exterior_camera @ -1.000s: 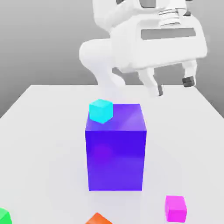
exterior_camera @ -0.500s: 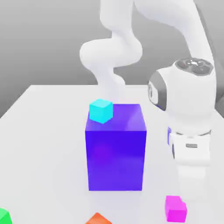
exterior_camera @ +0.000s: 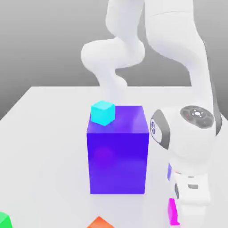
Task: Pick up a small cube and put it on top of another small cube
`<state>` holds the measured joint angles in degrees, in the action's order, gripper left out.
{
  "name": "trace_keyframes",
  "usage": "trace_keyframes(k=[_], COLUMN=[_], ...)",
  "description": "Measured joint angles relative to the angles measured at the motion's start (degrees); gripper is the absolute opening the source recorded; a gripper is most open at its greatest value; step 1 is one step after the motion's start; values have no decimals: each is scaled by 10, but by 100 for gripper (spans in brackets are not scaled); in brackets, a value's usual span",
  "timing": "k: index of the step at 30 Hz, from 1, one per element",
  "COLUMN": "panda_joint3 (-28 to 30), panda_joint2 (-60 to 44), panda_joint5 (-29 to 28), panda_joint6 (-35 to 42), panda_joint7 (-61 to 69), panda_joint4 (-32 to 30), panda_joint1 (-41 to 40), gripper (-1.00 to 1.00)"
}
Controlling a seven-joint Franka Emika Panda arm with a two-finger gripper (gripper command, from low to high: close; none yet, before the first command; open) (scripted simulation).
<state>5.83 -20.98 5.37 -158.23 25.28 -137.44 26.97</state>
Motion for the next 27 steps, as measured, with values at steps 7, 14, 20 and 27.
trace_keyframes(k=[7,14,20,27], panda_joint3=[65,143,205,181], panda_joint2=[23,-3,-30,-101], panda_joint5=[27,73,113,163], panda_joint6=[76,132,175,129], panda_joint7=[-8,-11,-13,15], panda_joint4=[42,110,170,189], panda_joint1=[-76,-185,-283,-327], gripper=[-100,-100,-100,100])
